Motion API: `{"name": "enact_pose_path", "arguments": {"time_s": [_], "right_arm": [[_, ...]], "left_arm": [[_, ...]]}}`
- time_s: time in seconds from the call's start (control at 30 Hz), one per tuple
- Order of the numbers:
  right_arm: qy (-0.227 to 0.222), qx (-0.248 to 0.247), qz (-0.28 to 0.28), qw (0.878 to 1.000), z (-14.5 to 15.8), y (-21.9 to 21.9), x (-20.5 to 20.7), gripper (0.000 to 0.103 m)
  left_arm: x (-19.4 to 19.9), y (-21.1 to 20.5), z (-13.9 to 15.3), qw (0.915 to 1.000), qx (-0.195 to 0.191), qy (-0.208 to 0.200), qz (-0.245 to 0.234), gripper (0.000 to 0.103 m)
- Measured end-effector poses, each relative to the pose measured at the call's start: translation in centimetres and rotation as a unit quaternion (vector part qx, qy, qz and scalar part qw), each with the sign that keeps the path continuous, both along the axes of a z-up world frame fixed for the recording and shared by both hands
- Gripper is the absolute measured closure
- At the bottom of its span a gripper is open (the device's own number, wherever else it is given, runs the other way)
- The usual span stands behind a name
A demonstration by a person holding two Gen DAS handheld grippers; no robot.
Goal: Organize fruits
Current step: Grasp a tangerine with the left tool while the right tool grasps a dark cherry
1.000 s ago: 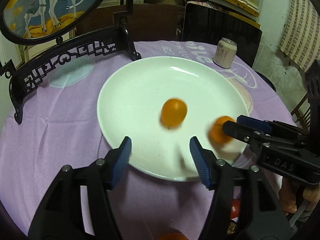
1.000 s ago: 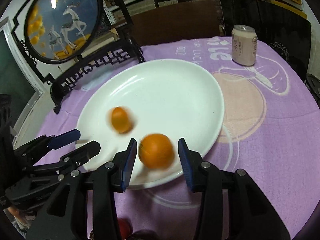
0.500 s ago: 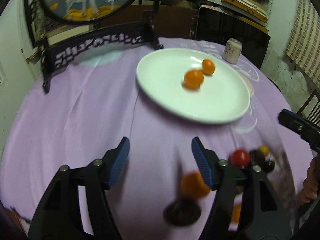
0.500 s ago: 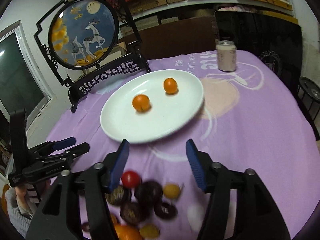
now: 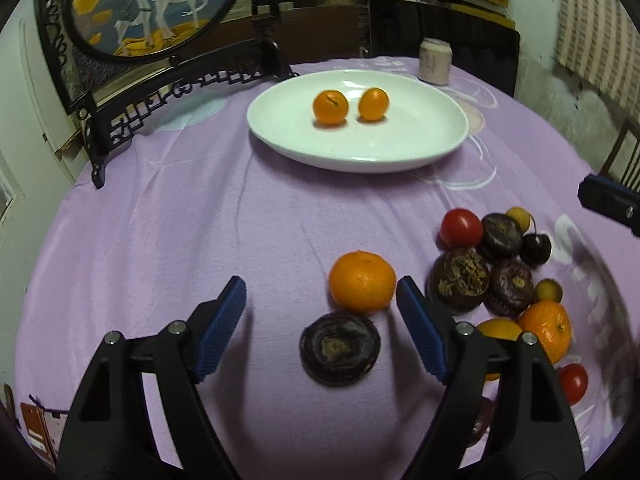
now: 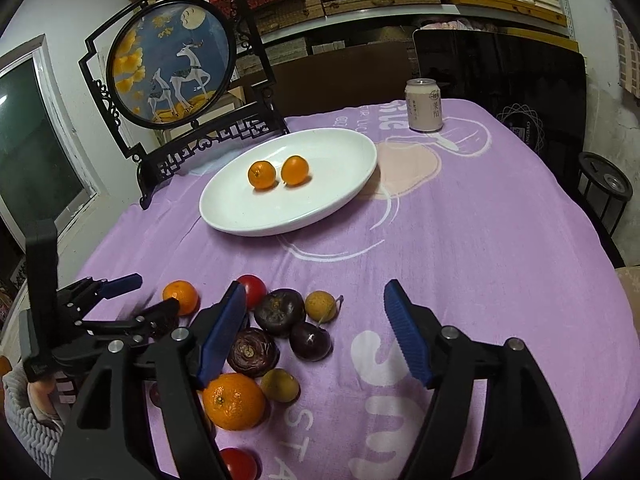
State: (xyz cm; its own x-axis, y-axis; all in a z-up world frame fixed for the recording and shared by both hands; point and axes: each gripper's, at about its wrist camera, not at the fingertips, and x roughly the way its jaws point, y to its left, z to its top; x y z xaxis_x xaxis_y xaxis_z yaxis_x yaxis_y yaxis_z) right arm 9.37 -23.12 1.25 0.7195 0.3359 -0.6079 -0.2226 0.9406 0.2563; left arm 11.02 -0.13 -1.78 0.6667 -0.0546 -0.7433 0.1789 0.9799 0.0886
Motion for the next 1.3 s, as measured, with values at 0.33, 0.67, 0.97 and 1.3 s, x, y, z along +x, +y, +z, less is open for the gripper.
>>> {"name": "enact_pose_path", "arguments": {"time_s": [0.33, 0.67, 0.97, 1.3], "right_arm": [[0.009, -0.005, 0.001, 1.000, -0.3, 0.3, 0.2, 0.031], [0.026, -0.007, -0.002, 1.000, -0.9, 0.4, 0.6, 0.031], [0.048, 0.006, 0.008, 0.999, -1.5, 0.3, 1.1, 0.031], [0.113, 0.044, 0.021, 0.992, -3.6, -0.4, 2.4, 0.047]], "left_arm": [[0.6, -0.7, -0.6, 0.9998, 0.011, -0.006, -0.015, 0.024], [1.3, -1.1, -1.2, 0.9985, -0.016, 0.019, -0.049, 0.063], [2.1, 1.4, -0.8, 0.9992, -0.032, 0.022, 0.011, 0.065], [2.1, 1.8, -1.0, 0.9989, -0.036, 0.027, 0.015, 0.064]]}}
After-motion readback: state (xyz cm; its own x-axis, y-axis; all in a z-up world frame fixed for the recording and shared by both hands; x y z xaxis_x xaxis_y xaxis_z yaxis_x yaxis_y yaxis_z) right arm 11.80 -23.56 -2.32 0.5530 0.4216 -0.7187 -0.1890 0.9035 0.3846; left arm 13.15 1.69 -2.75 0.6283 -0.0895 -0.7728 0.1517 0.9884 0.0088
